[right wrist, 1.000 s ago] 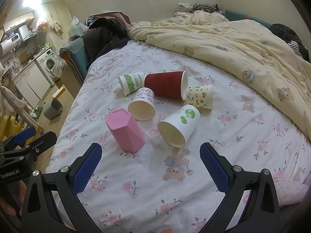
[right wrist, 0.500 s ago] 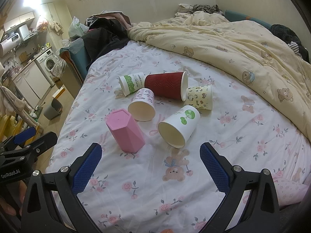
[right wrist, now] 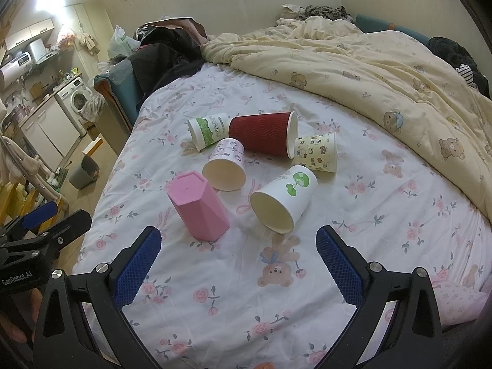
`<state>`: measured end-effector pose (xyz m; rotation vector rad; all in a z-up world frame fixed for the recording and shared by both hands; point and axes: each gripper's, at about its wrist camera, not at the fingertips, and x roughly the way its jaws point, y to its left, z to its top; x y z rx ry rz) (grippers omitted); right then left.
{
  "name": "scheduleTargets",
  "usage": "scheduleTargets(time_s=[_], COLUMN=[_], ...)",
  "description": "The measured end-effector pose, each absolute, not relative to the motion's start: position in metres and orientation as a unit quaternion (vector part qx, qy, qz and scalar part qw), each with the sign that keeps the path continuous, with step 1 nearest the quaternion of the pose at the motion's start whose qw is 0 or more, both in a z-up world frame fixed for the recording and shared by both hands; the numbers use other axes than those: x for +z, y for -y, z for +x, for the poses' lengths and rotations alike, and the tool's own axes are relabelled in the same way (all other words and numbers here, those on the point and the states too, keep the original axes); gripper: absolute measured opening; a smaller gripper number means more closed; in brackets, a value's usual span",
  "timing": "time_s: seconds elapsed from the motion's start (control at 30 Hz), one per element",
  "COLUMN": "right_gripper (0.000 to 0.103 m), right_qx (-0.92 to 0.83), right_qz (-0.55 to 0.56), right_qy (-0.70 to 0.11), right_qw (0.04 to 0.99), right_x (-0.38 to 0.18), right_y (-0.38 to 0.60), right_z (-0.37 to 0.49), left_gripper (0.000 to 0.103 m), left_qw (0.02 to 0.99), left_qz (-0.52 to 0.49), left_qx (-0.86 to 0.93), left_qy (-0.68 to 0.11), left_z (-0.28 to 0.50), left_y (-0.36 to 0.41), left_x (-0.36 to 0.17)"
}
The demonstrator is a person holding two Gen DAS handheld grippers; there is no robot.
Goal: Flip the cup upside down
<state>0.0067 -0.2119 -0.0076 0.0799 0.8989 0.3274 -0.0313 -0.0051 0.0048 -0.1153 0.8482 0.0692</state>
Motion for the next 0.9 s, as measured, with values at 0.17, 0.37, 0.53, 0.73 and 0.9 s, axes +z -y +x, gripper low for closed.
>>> scheduleTargets(time_s=[0.17,0.37,0.53,0.73,0.9], right_gripper=[0.103,0.103,0.103,0.103,0.103], right_qx=[0.158,0.158,0.157,0.16,0.162], right_qz=[0.04,0.04,0.043,0.053,0.051], right_qy=[-0.433,-0.433,-0.436,-0.44,-0.441], right_qw=[0.886,0.886,0.885,0.882,0.881], right_x=[-0.0072,-0.0072,-0.0079,-0.0089,-0.0102], right_y=[0.2115,0.2111,0.2097,0.2112,0.2087], right_z=[0.0065,0.0066,0.0061,0.0072,0.0067], left_gripper=[0.103,0.103,0.103,0.103,0.103], left_qw=[0.909,0.909,0.909,0.909,0.906], left_qz=[-0.055,-0.055,-0.054,-0.054,-0.063], left_qx=[0.033,0.034,0.033,0.032,0.02], left_qy=[-0.411,-0.411,-0.411,-0.413,-0.417], left_z=[-0.0312,-0.0311,-0.0311,-0.0306,-0.0292], left_y=[0.0051,0.0055,0.0062,0.0062,0.0052], left_x=[0.0044,0.0049,0.0043,0.0013,-0.003])
